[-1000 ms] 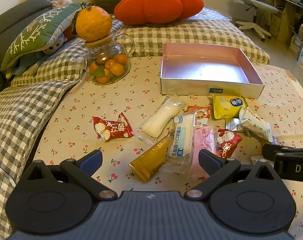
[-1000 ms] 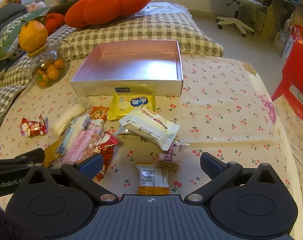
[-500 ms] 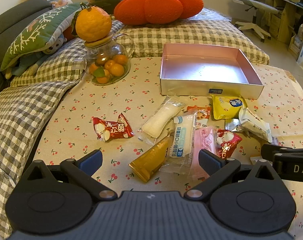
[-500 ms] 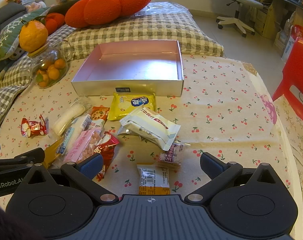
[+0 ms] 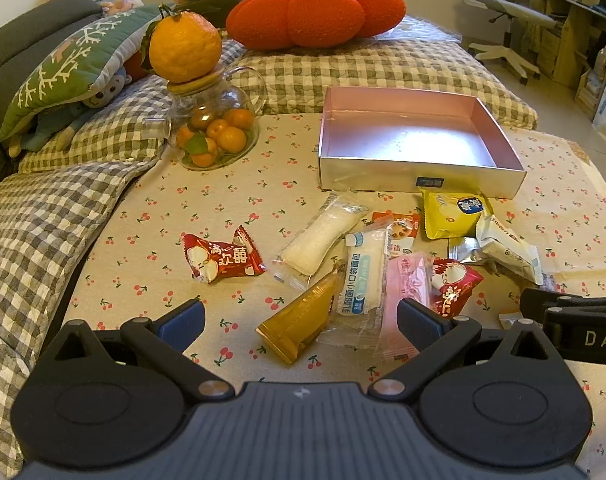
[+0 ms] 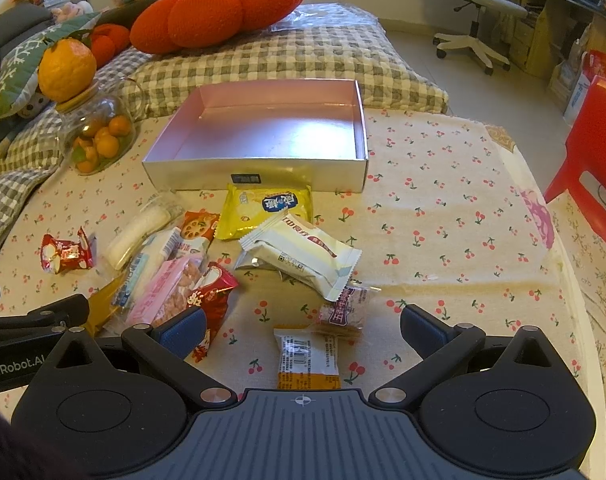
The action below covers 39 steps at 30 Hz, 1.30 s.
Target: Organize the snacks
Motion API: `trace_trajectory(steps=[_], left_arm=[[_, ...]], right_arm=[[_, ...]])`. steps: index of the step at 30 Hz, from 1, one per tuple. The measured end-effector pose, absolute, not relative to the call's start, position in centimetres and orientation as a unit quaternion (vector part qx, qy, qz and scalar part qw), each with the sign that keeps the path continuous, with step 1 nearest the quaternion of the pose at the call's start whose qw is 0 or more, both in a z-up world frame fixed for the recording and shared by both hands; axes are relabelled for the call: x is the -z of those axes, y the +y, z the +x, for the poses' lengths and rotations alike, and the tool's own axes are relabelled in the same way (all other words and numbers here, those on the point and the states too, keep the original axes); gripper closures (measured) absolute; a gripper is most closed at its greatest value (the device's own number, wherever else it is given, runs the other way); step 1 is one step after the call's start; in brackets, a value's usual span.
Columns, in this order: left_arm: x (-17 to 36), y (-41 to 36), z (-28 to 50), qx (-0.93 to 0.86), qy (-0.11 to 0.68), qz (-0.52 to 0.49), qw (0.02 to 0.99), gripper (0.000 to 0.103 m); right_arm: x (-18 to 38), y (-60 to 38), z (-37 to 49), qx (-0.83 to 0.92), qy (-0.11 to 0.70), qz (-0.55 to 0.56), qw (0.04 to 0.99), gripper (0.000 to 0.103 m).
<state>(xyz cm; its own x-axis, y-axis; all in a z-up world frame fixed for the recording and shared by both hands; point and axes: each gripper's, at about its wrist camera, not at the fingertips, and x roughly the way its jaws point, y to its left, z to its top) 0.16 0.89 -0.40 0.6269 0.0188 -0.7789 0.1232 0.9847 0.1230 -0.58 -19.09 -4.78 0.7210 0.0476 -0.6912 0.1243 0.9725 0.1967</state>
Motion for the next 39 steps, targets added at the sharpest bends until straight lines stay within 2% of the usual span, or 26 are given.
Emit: trace_trajectory(steps=[16,22,27,33,35,39], left_arm=[[0.4,1.1,0.3,0.038,0.431,0.074,0.899,0.001],[0.1,1.6,0.2,0.071,0.393,0.075,0.913,0.0],[0.5,1.9,2.2,0.106,0.429,0.072,0.894,0.001],[0.9,2.7,4.3,0.134,0.454,0.069,0.878,0.004],[1.1,2.8,5.1,0.148,0.461,0.07,0.872,0.009],[1.9,3.4,7.0,0.143,0.459,0.073,0.874,0.012]], right_arm=[[5.0,-19.2,-0.5,0.021,0.371,0.115,0.921,0.0],[4.9,-19.7,-0.1,0.003,0.361,0.128,0.924,0.0],[4.9,-19.4,0.8,-0.025,0.372,0.107,0.922,0.0],[4.3,-20.2,2.1,-0.053,0.383,0.128,0.913,0.0],[3.9,-20.5,2.7,-0.062,0.383,0.124,0.913,0.0],[3.8,-21.0,4.2,-0.079,0.382,0.112,0.914,0.001]])
